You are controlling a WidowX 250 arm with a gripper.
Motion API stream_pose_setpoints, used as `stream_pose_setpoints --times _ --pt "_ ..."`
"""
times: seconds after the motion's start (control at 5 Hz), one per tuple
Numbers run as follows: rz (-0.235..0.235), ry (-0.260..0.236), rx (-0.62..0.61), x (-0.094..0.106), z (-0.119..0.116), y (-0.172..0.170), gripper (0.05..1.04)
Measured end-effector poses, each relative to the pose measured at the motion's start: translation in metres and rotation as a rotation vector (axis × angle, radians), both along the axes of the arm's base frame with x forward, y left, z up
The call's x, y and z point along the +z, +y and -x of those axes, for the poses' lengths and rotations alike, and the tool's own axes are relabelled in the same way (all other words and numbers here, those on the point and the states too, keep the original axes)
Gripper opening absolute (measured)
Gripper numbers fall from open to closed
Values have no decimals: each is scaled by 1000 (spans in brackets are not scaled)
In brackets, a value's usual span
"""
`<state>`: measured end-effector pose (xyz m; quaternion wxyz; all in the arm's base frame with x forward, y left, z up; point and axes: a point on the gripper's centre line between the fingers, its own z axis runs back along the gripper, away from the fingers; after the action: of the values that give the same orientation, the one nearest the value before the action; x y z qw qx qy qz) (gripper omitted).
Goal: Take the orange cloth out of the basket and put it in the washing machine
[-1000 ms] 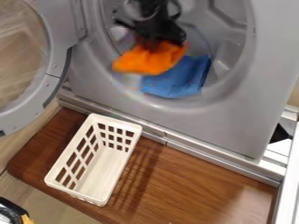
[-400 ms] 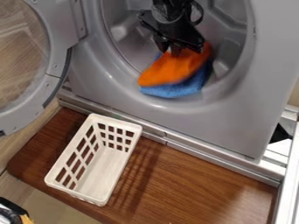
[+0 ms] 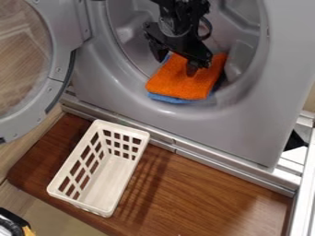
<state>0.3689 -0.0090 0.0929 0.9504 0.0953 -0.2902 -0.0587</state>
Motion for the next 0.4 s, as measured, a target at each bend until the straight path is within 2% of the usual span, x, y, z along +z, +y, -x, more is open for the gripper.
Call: stream_pose_setpoints --times 0.2,0.4 --pt "-5 4 4 4 9 1 1005" --pt "-24 13 15 16 24 5 1001"
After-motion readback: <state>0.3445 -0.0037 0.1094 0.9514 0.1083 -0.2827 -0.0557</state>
